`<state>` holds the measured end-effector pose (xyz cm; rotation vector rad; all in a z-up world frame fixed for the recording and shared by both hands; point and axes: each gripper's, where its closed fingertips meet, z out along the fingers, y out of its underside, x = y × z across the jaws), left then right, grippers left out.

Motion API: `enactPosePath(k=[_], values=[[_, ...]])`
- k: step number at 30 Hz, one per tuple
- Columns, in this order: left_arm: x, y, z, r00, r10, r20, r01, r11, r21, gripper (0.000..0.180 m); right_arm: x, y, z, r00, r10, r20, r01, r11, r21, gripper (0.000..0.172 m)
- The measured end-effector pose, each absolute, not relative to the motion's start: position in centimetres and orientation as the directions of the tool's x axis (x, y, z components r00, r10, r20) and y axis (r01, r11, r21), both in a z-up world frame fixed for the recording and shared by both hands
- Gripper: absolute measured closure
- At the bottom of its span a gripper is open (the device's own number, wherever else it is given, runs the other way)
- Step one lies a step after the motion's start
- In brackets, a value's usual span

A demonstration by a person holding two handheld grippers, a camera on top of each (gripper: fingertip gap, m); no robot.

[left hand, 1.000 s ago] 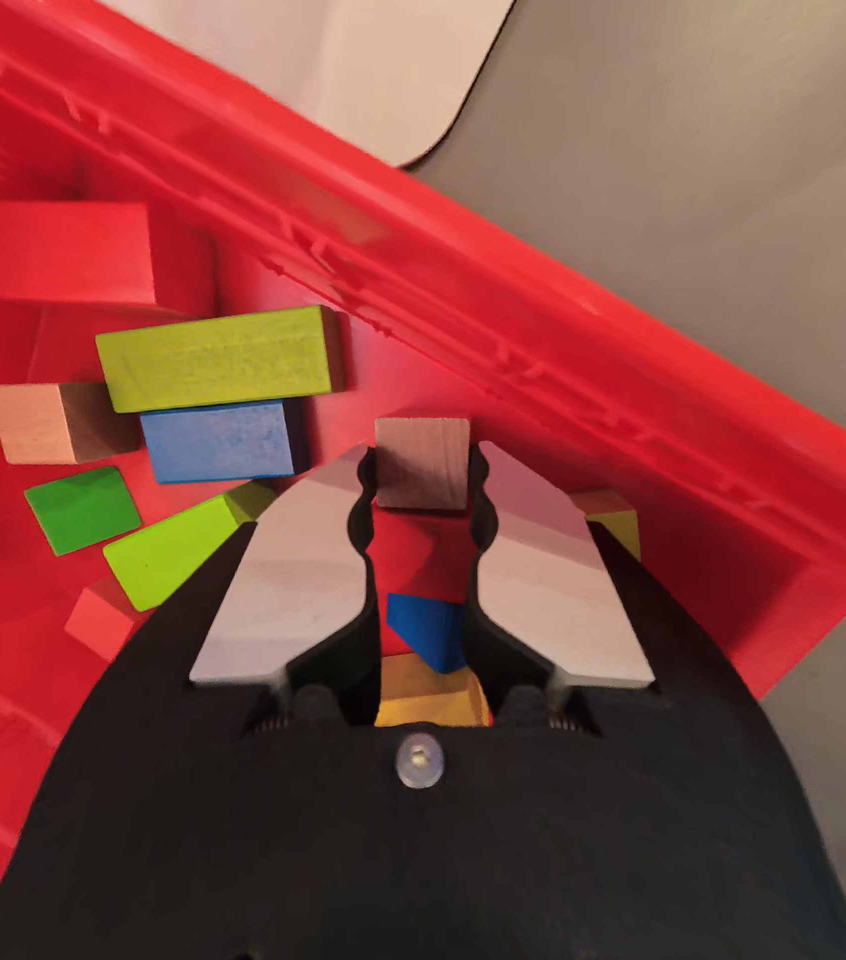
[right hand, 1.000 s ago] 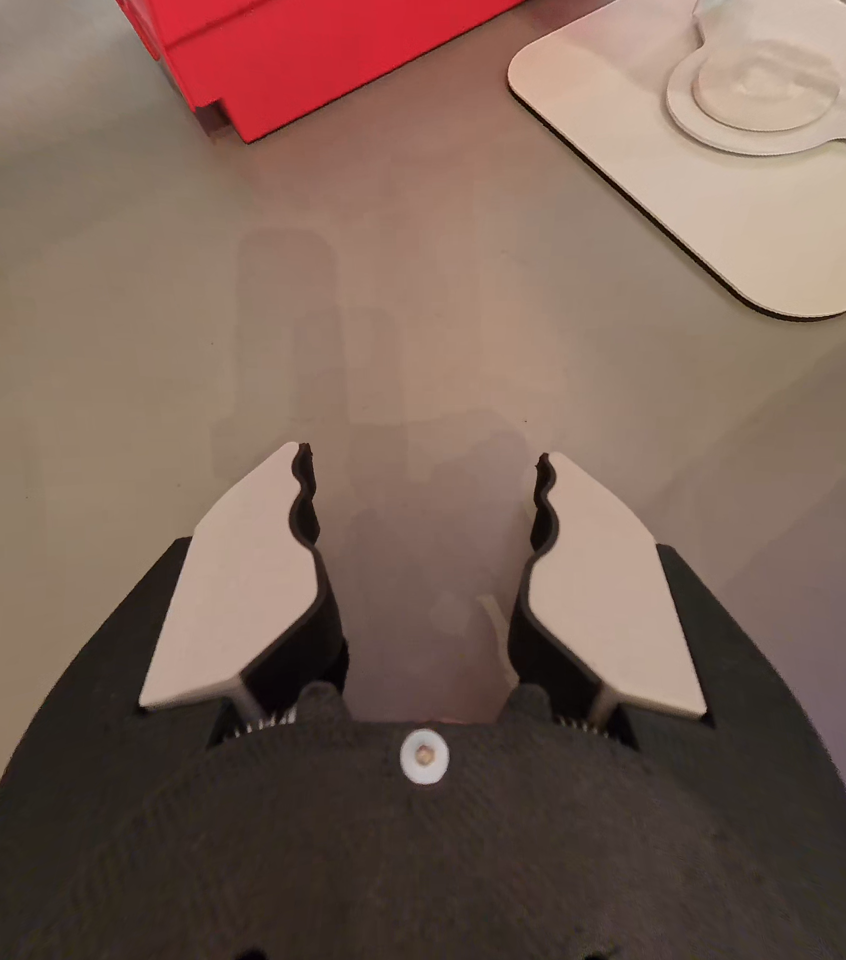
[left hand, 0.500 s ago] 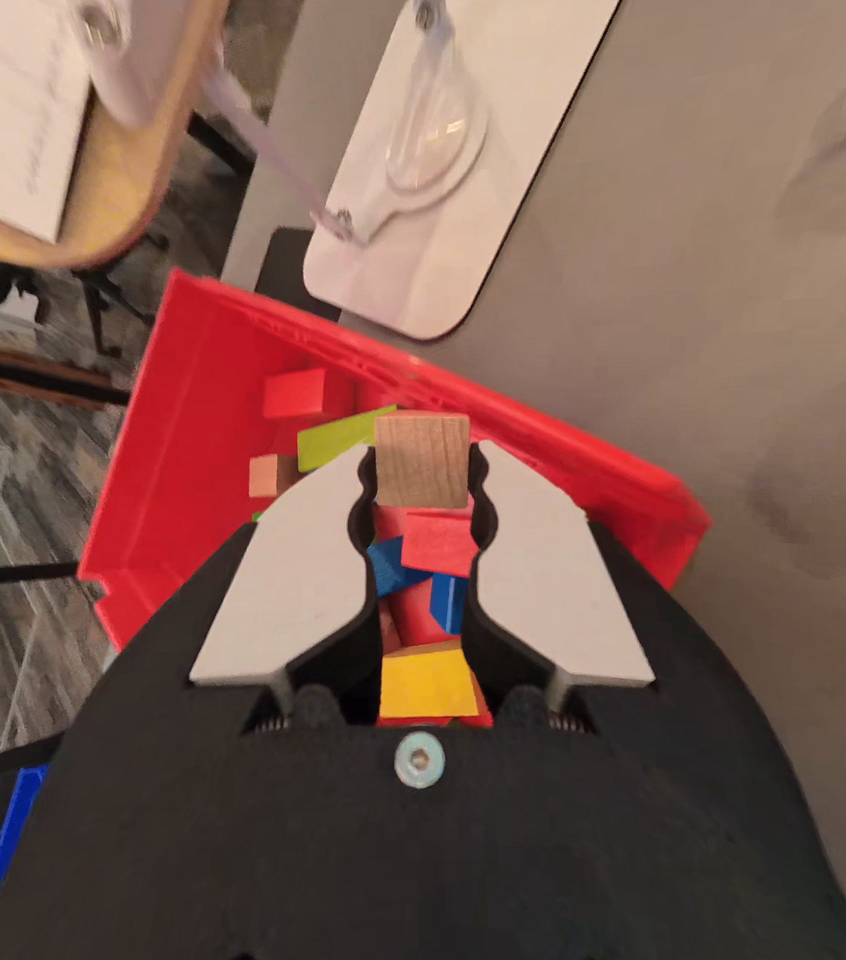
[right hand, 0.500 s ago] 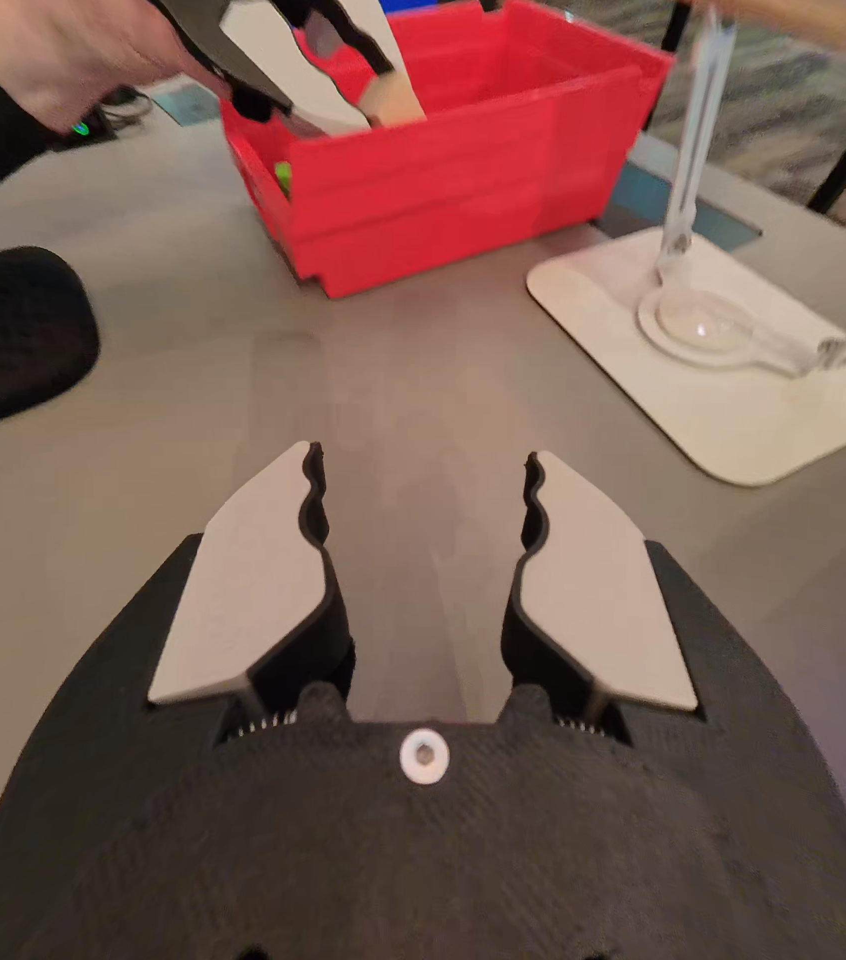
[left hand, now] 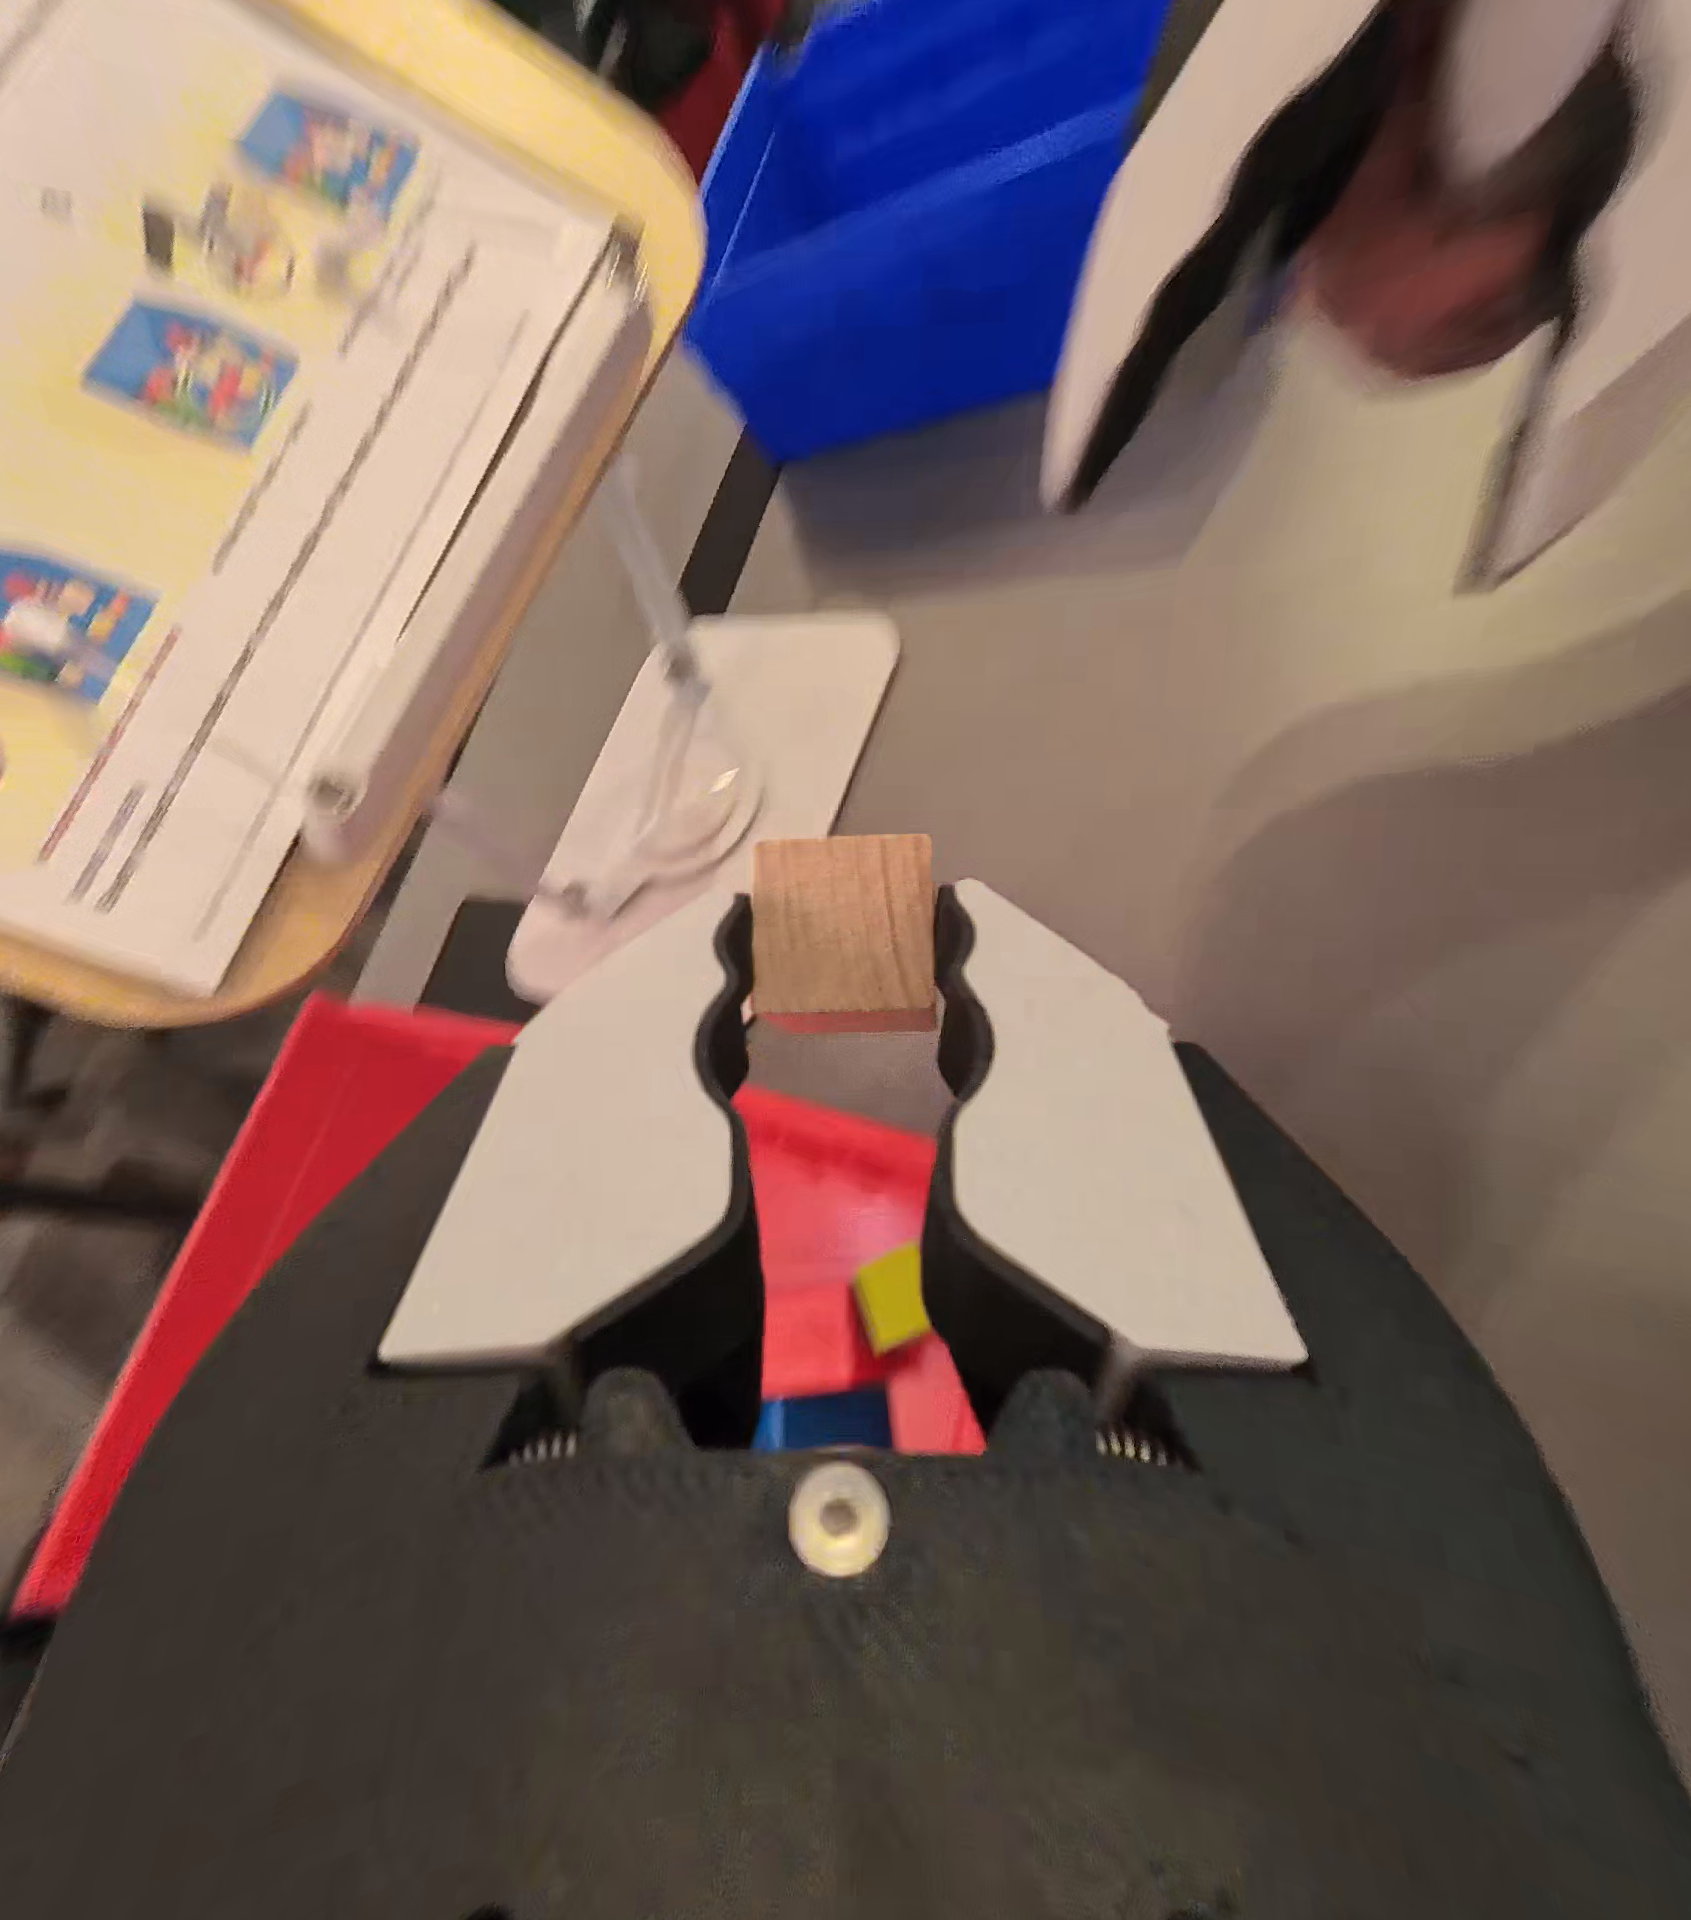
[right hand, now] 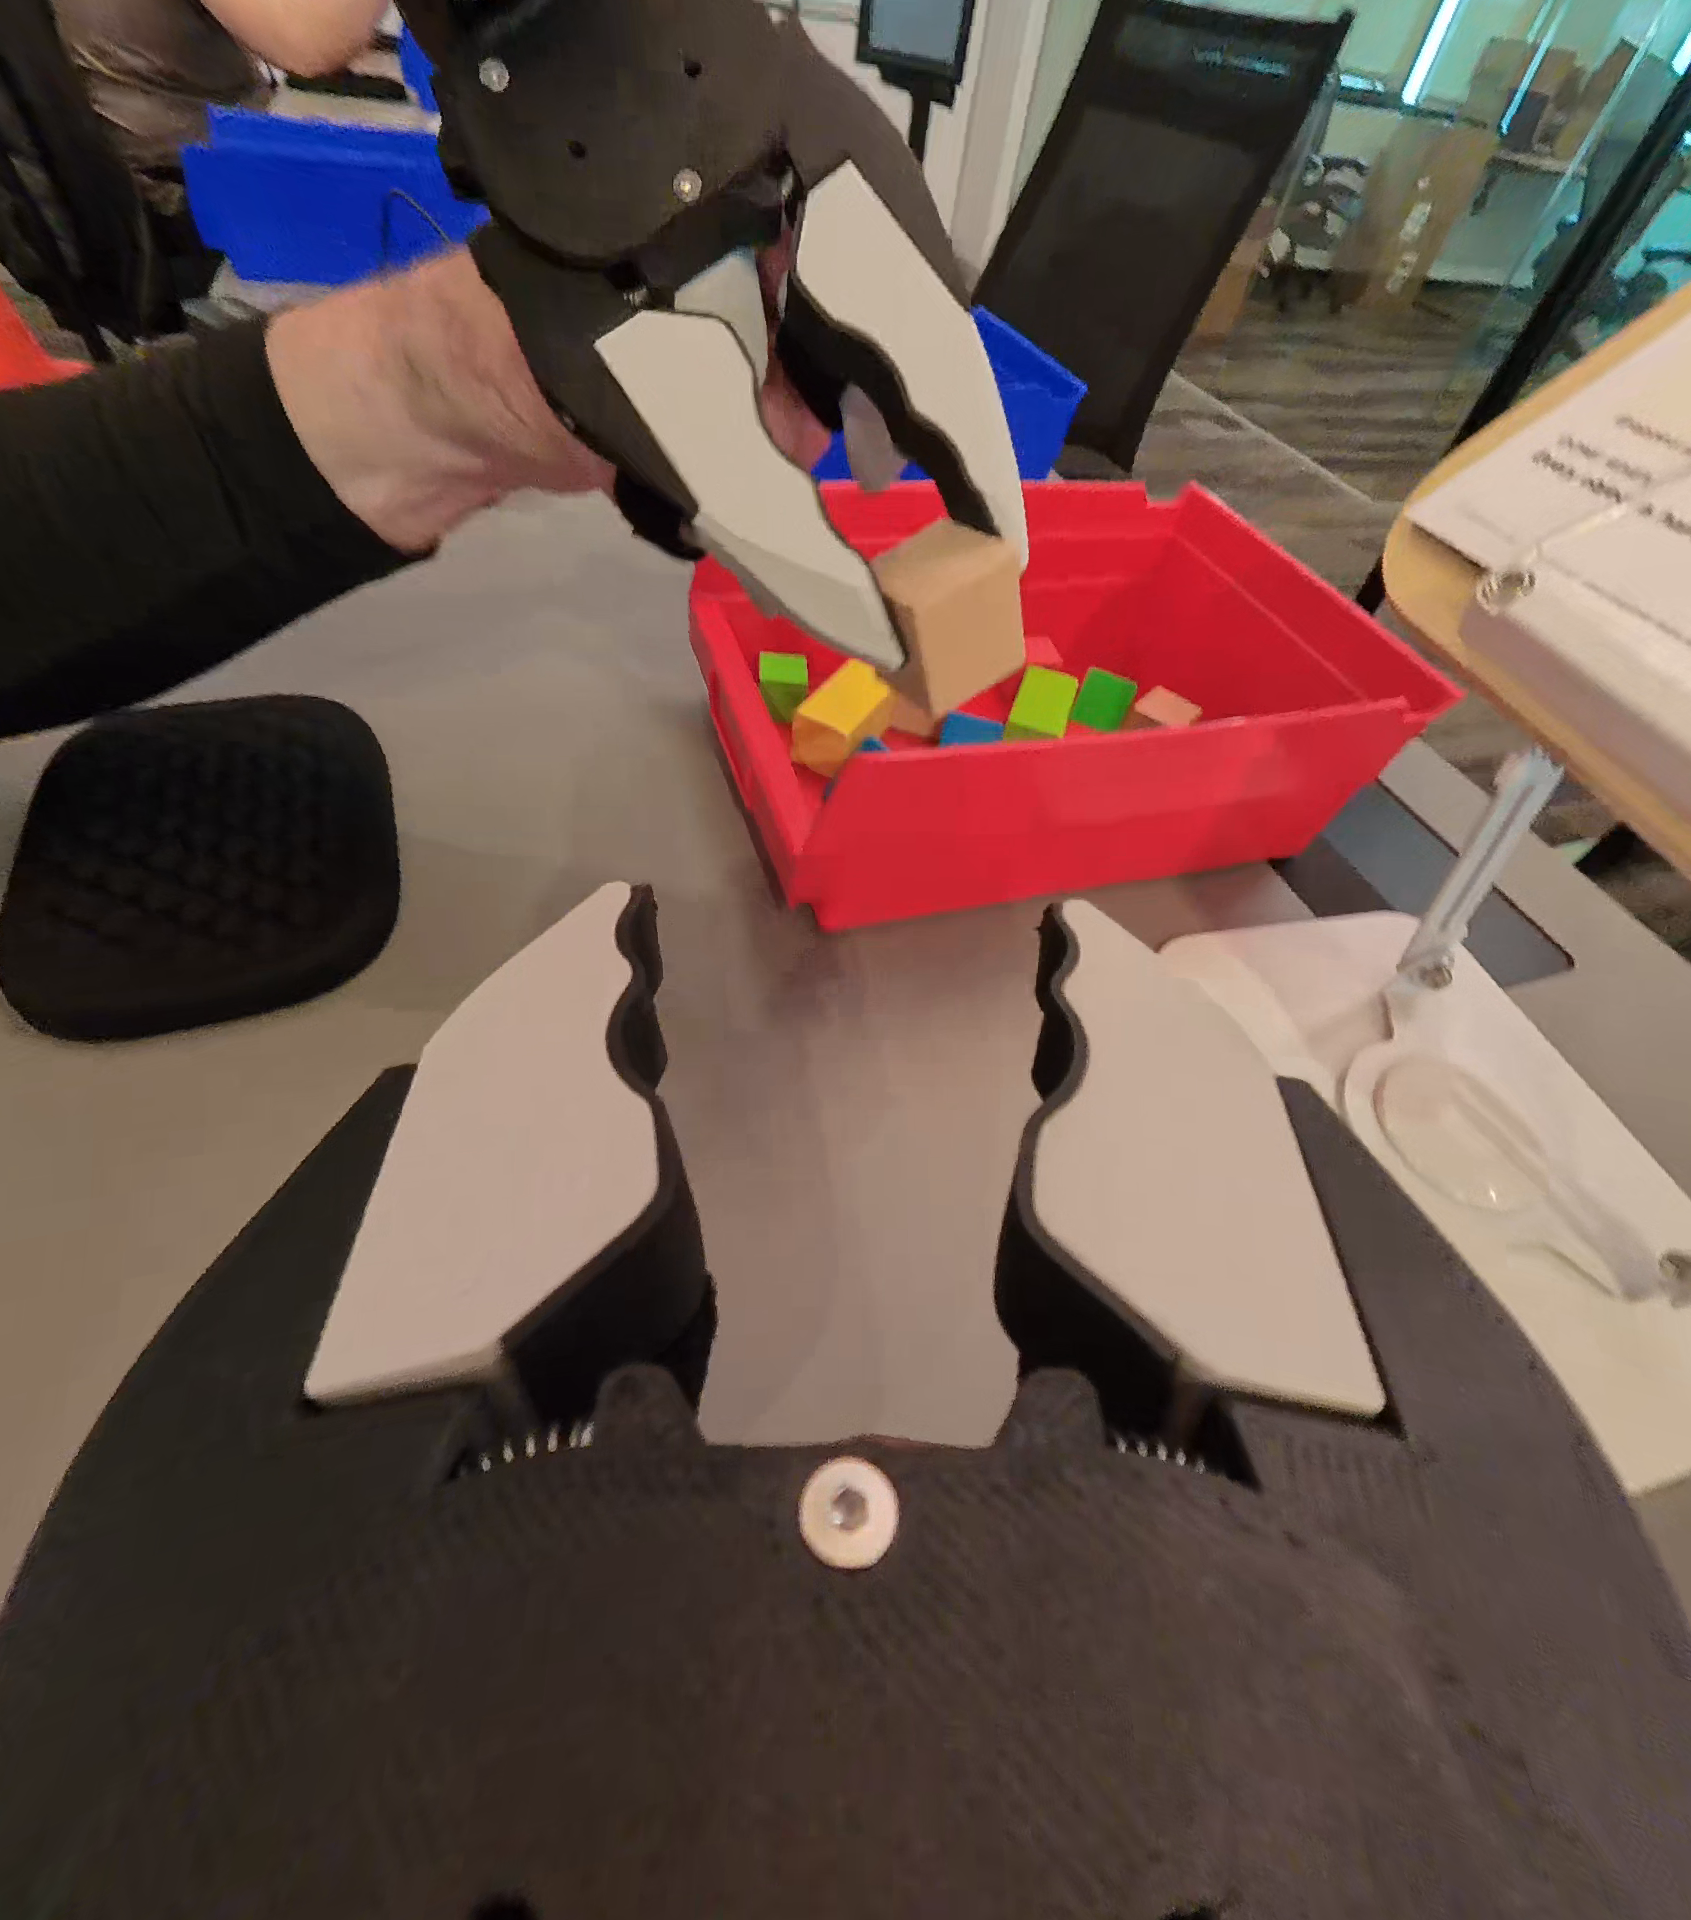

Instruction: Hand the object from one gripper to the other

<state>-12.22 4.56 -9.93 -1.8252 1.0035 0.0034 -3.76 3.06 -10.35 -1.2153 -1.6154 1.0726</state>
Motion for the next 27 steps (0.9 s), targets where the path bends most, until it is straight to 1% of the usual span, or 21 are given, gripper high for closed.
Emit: enactPosePath(k=[3,7,8,10,12,14,16,19,23,25,27], values=[[-8.6,3.6,-7.9,0.604,-0.731,-0.316,-0.501,-0.04,-0.865,0.147,-4.7,2.9,-9.2,-0.215,0.967,0.136,0.234,0.186,-0.954,0.108],[-5.2,2.9,-5.6,0.522,-0.823,-0.226,-0.337,0.045,-0.941,0.147,-5.1,3.0,-8.7,-0.242,0.959,0.149,0.21,0.202,-0.957,0.111],[-4.7,2.9,-5.2,0.504,-0.837,-0.212,-0.302,0.06,-0.951,0.147,-5.1,2.9,-8.4,-0.249,0.957,0.146,0.197,0.198,-0.96,0.111],[-3.9,2.9,-4.7,0.478,-0.859,-0.185,-0.241,0.074,-0.968,0.147,-5.0,2.7,-7.7,-0.269,0.954,0.134,0.158,0.181,-0.971,0.119],[-3.3,2.9,-4.5,0.453,-0.877,-0.16,-0.192,0.079,-0.978,0.147,-4.7,2.7,-6.8,-0.282,0.954,0.101,0.114,0.138,-0.984,0.122],[-2.7,3.0,-4.4,0.436,-0.889,-0.142,-0.155,0.081,-0.985,0.147,-4.4,2.8,-6.3,-0.303,0.95,0.071,0.093,0.103,-0.99,0.134],[-2.6,3.3,-4.5,0.434,-0.891,-0.132,-0.131,0.083,-0.988,0.147,-4.1,2.7,-6.2,-0.314,0.947,0.06,0.082,0.09,-0.993,0.141],[-2.3,3.5,-4.3,0.413,-0.903,-0.118,-0.092,0.088,-0.992,0.147,-3.7,2.9,-5.9,-0.315,0.948,0.041,0.063,0.065,-0.996,0.141],[-1.7,4.6,-4.0,0.416,-0.903,-0.108,-0.069,0.087,-0.994,0.148,-2.2,4.9,-5.3,-0.265,0.963,0.048,0.126,0.084,-0.988,0.141],[-2.7,5.8,-3.2,0.467,-0.874,-0.132,-0.085,0.104,-0.991,0.141,-0.2,8.6,-4.6,-0.156,0.984,0.09,0.2,0.12,-0.972,0.141],[-4.5,6.9,-2.2,0.525,-0.836,-0.161,-0.104,0.124,-0.987,0.142,3.0,14.2,-4.8,-0.013,0.992,0.127,0.344,0.124,-0.931,0.141]])
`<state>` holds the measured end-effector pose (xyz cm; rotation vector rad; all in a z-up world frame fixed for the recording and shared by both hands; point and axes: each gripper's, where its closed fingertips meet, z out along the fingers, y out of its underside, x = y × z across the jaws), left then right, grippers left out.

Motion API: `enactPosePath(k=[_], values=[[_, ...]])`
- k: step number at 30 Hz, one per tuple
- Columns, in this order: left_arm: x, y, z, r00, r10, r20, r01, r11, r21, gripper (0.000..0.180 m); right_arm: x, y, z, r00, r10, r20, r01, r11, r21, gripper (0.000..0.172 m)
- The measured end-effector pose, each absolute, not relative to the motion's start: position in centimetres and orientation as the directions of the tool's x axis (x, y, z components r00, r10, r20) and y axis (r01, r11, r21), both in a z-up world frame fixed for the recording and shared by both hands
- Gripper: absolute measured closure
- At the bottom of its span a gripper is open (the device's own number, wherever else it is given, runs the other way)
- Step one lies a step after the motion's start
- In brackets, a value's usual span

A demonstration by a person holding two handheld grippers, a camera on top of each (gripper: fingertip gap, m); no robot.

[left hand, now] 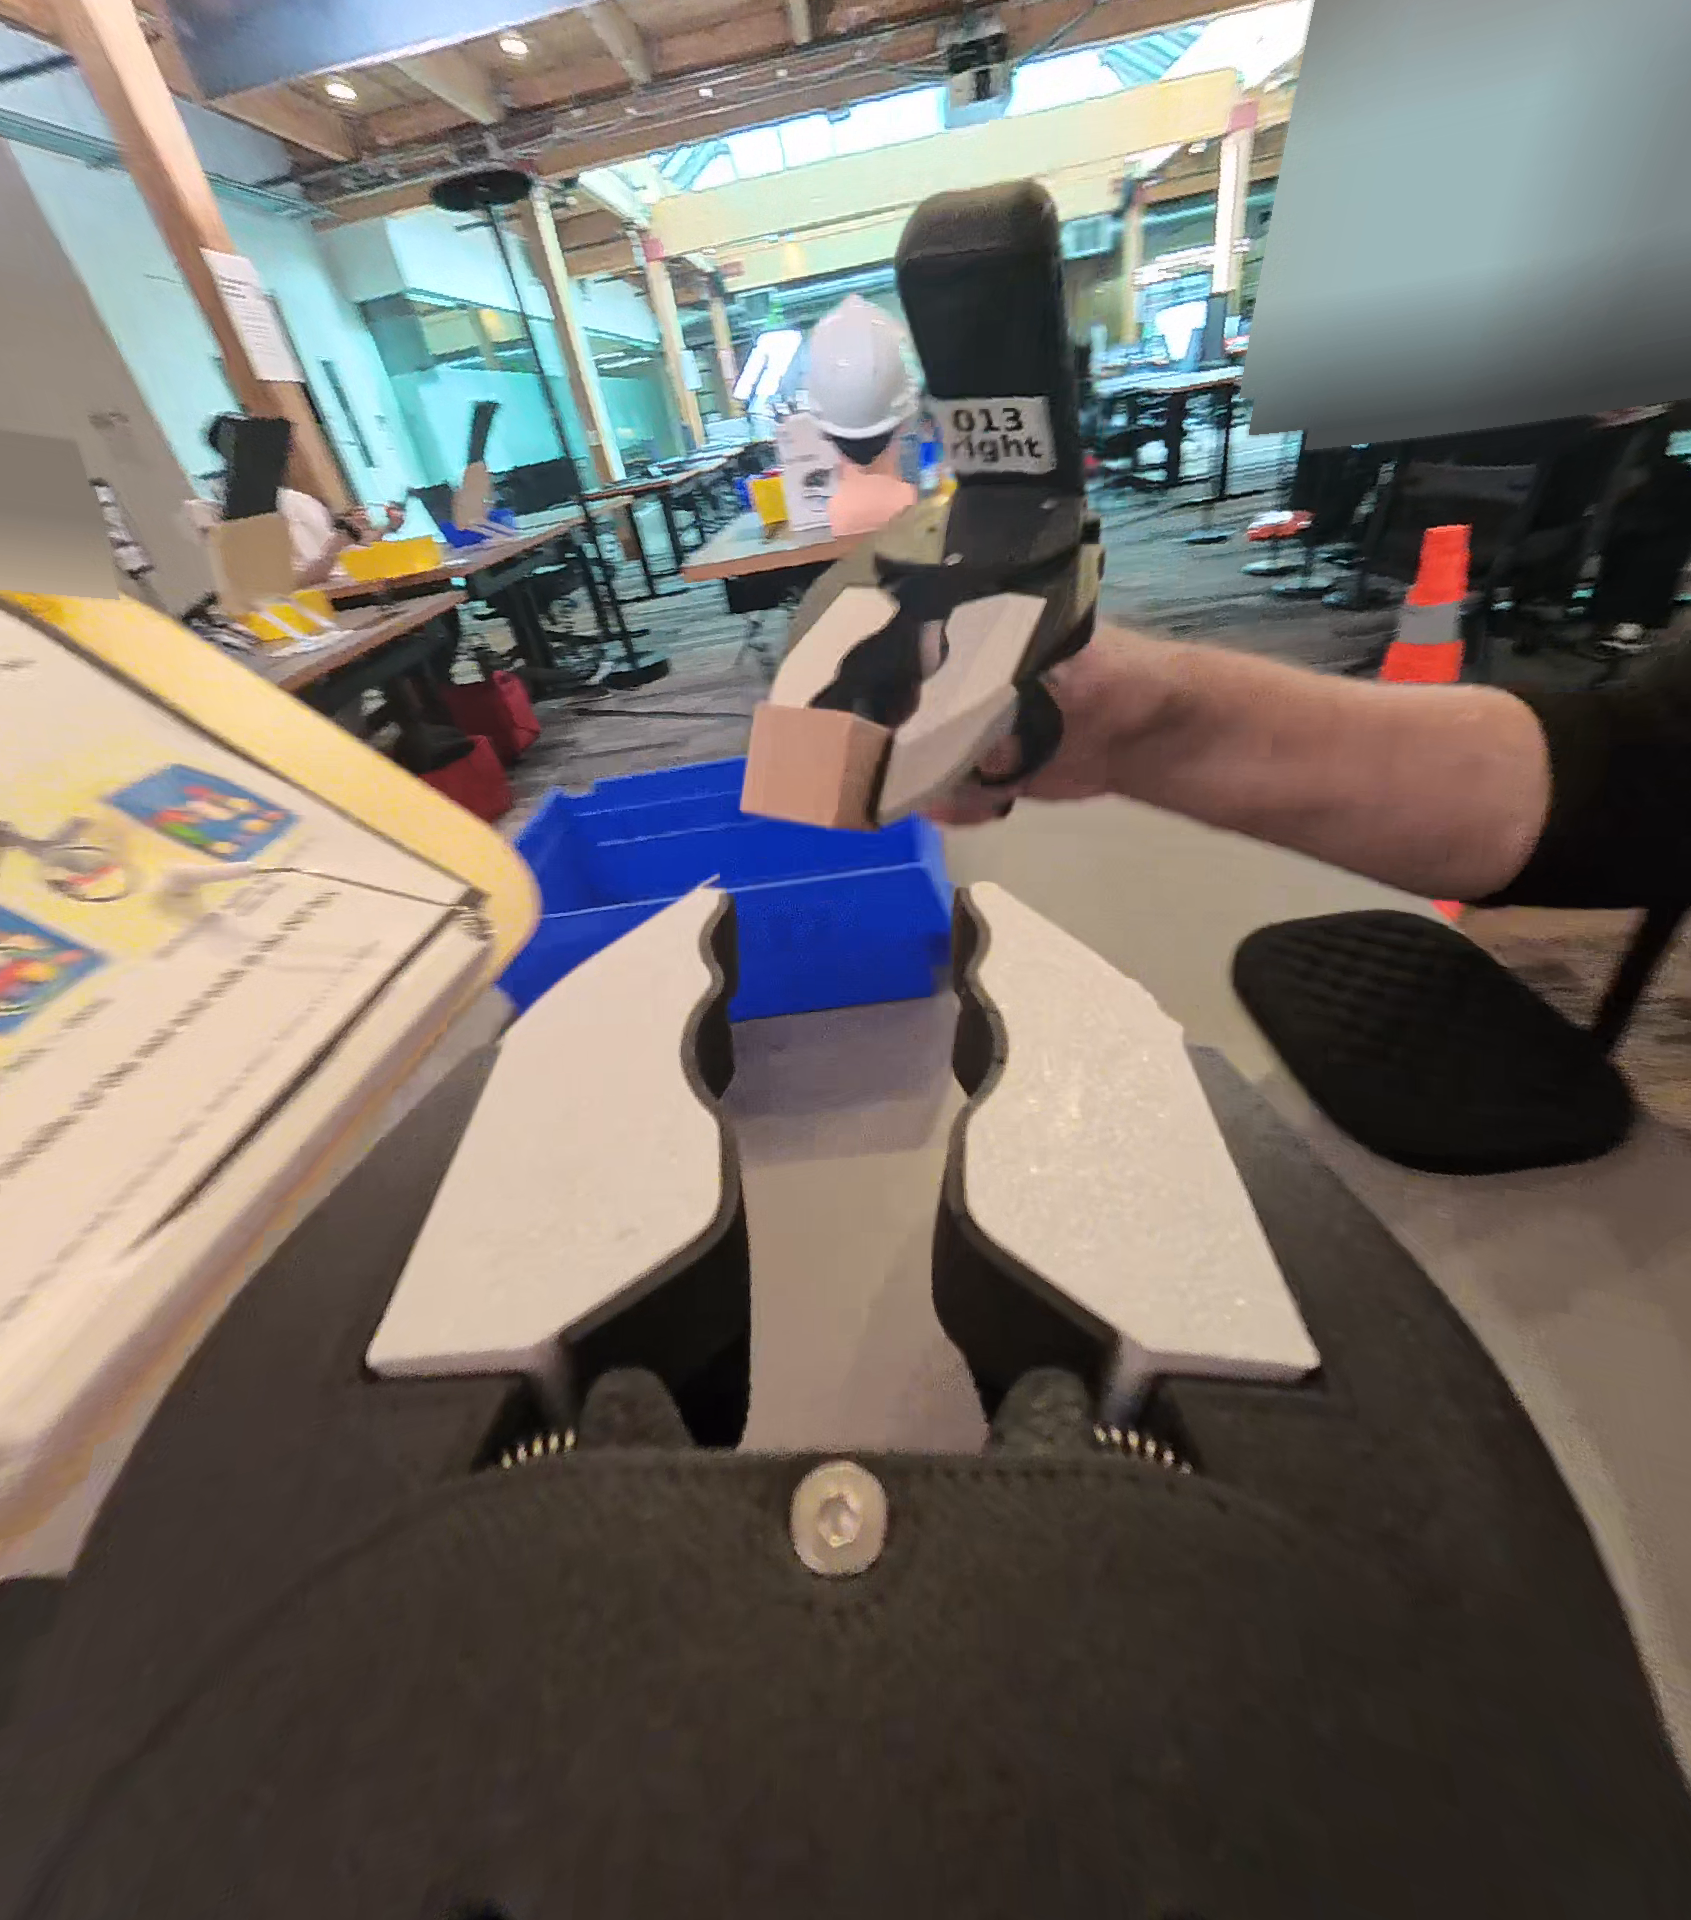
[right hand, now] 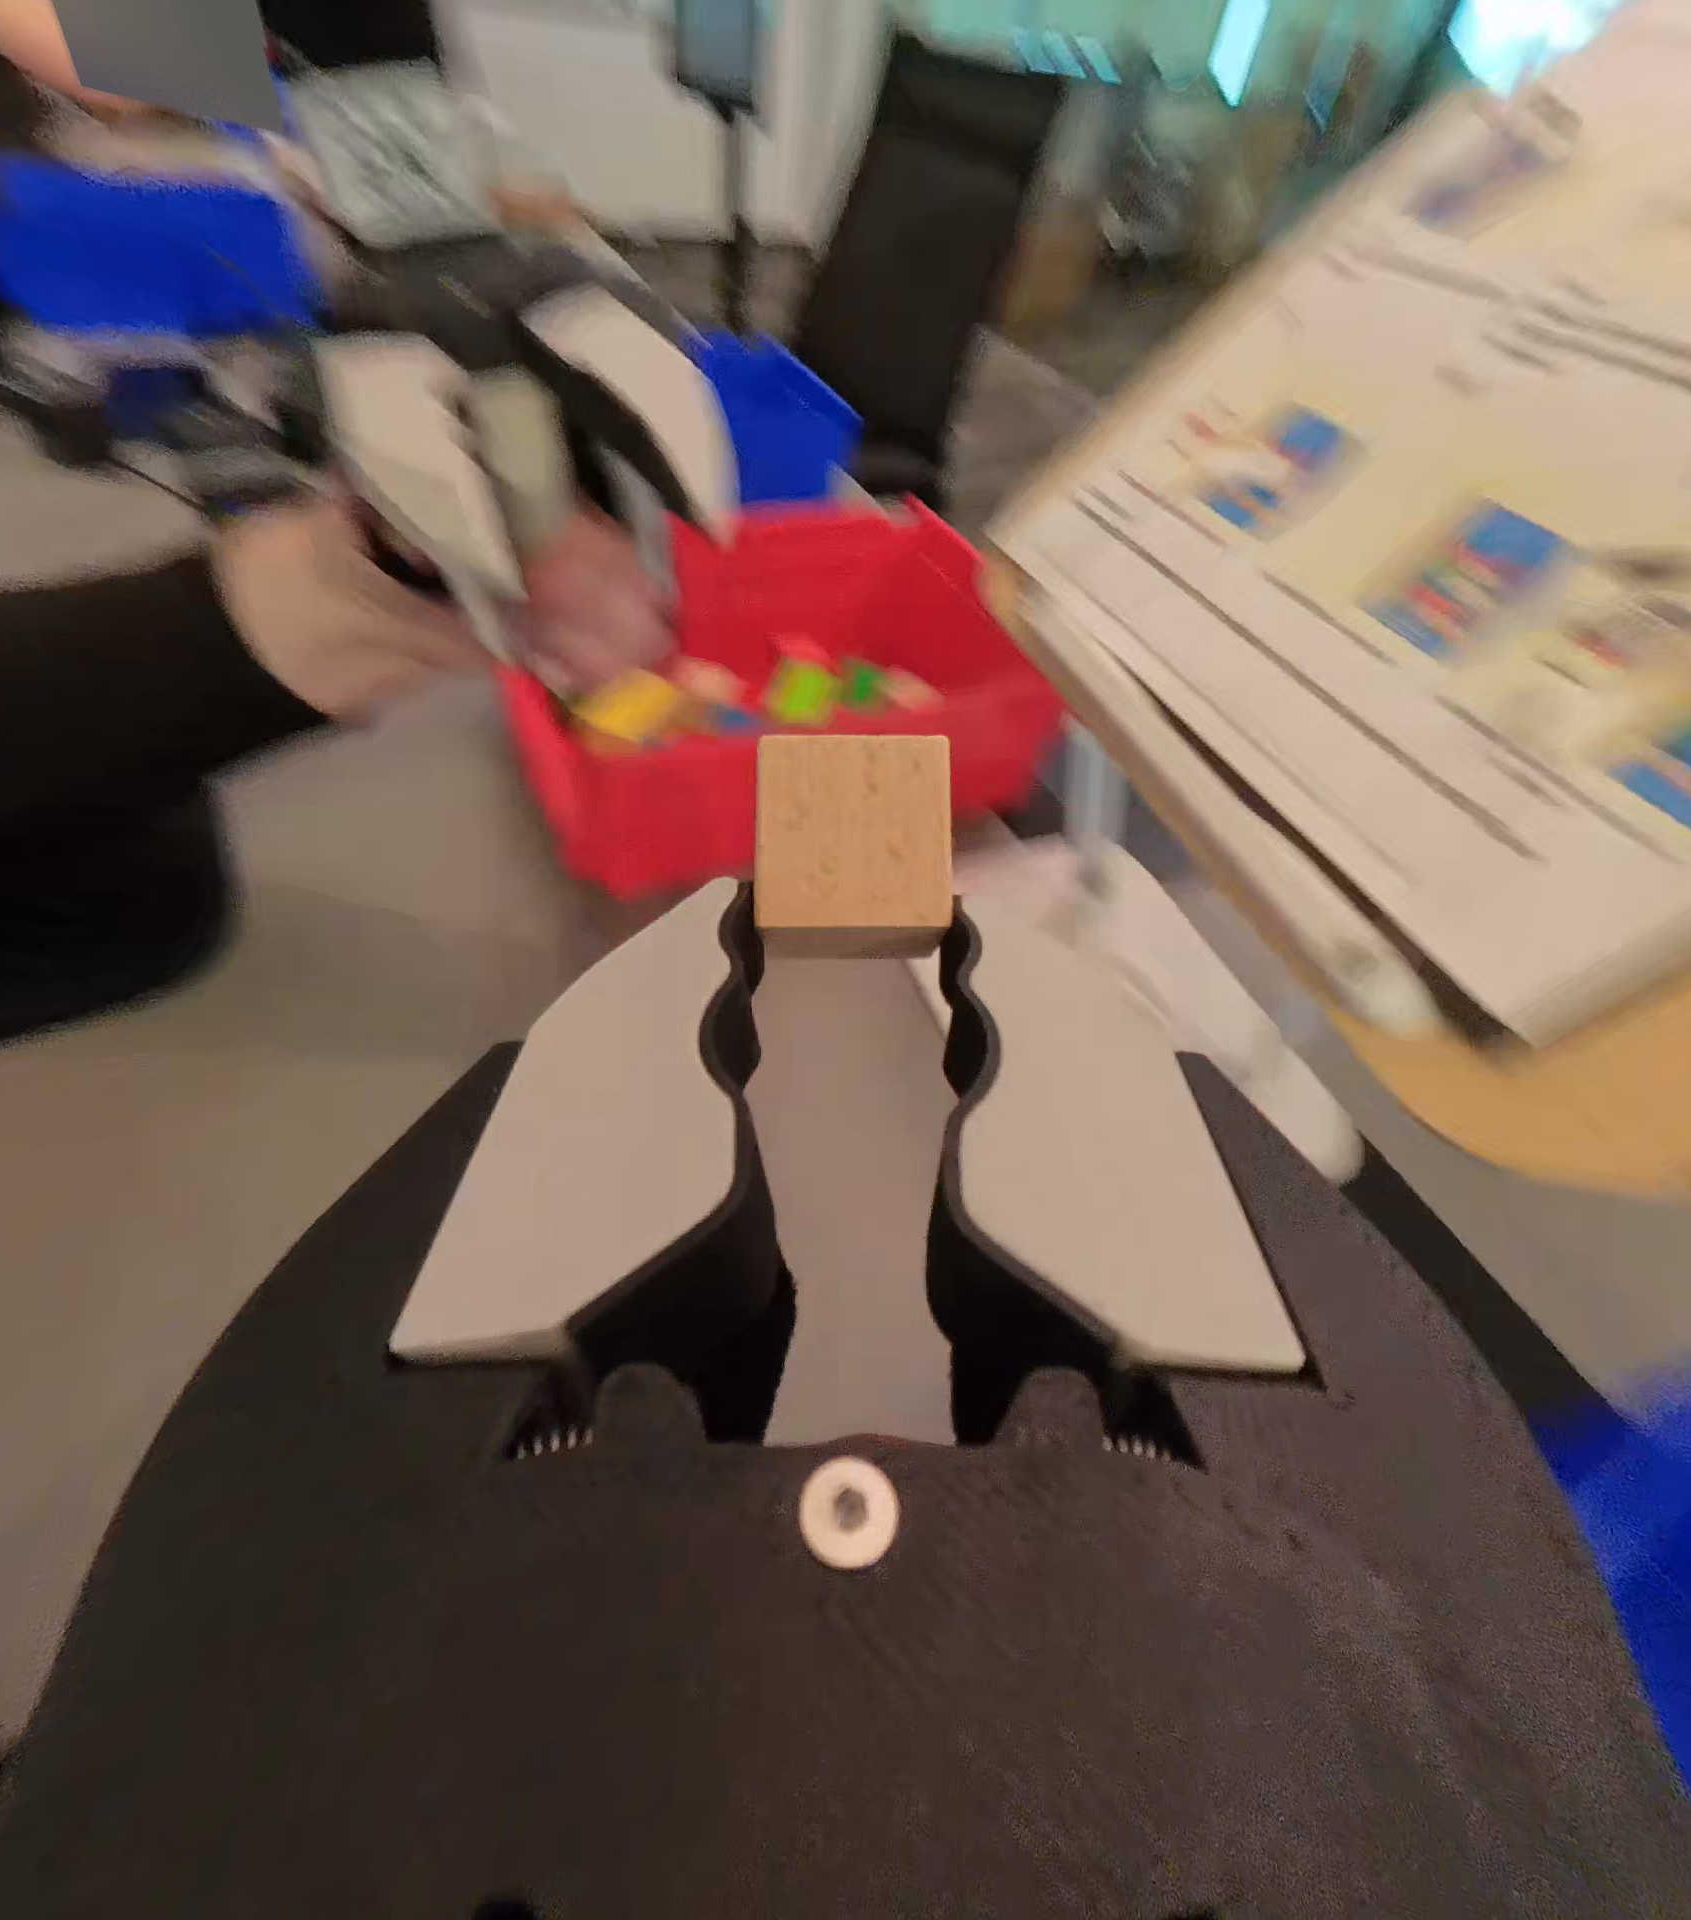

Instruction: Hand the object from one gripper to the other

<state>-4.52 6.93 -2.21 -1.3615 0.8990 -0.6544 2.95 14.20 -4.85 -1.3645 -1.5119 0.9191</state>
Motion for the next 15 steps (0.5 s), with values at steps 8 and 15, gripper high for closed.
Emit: enactPosePath(k=[8,15], values=[[-13.3,11.3,-1.6,0.758,-0.635,-0.148,-0.131,0.074,-0.989,0.148,14.9,37.4,-15.9,0.532,0.847,0.002,0.631,-0.395,-0.668,0.14],[-18.9,13.0,-6.0,0.873,-0.463,-0.152,-0.249,-0.155,-0.956,0.142,18.4,44.1,-24.2,0.76,0.65,0.001,0.558,-0.652,-0.514,0.14]])
